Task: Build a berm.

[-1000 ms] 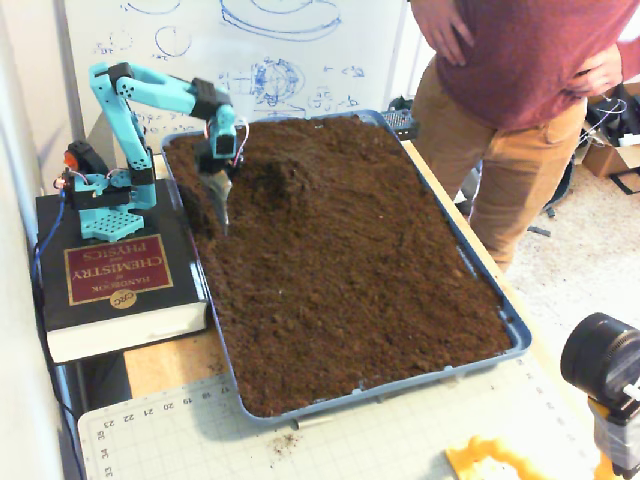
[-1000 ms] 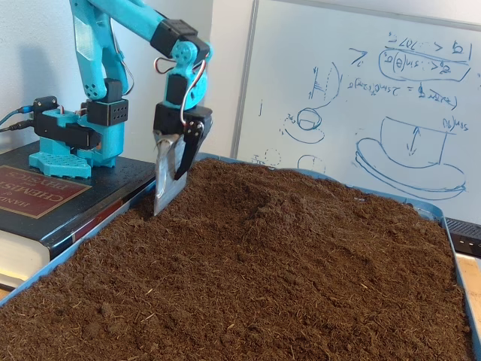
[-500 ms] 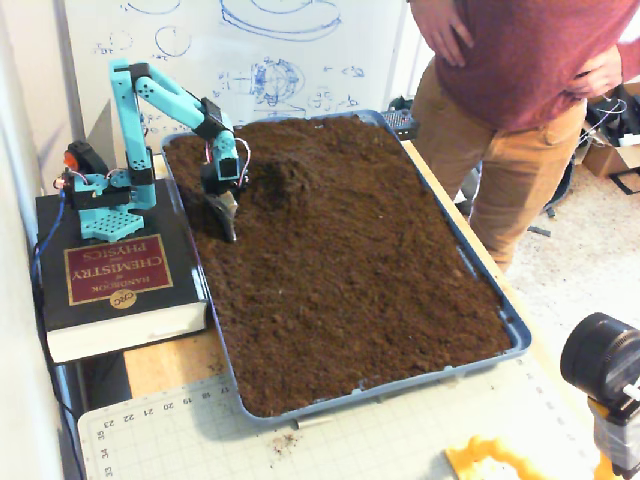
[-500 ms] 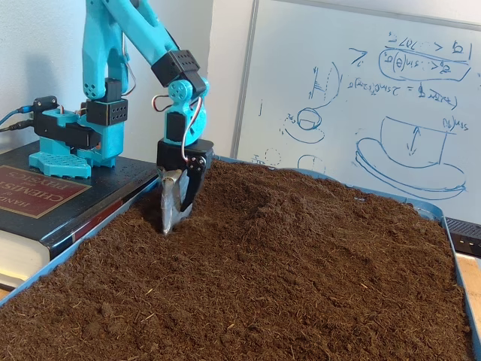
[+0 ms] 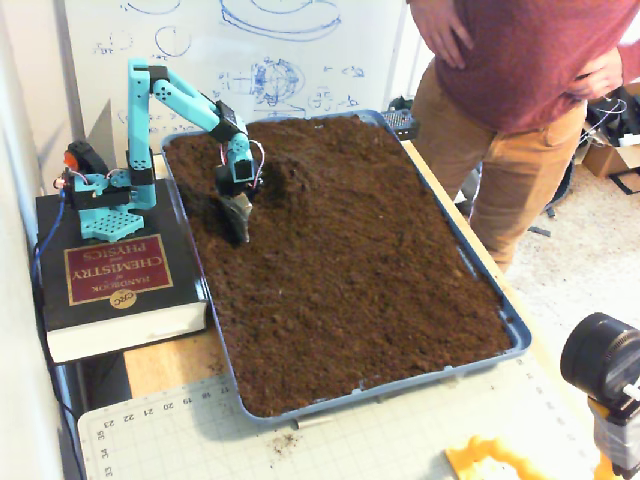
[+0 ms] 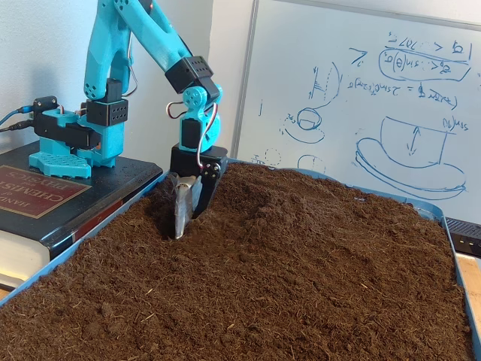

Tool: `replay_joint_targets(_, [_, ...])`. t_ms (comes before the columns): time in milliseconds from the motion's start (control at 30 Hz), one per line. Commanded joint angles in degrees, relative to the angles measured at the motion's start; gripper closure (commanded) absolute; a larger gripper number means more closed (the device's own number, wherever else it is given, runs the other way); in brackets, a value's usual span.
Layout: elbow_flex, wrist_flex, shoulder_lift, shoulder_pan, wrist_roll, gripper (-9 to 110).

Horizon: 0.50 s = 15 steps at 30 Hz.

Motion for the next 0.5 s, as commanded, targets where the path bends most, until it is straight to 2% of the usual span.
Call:
replay_joint_targets(0, [-9.67, -1.85, 2.2, 0.35, 0.44, 101])
replay_joint_targets(467, [-15.47, -2.29, 1.85, 1.58, 0.62, 101])
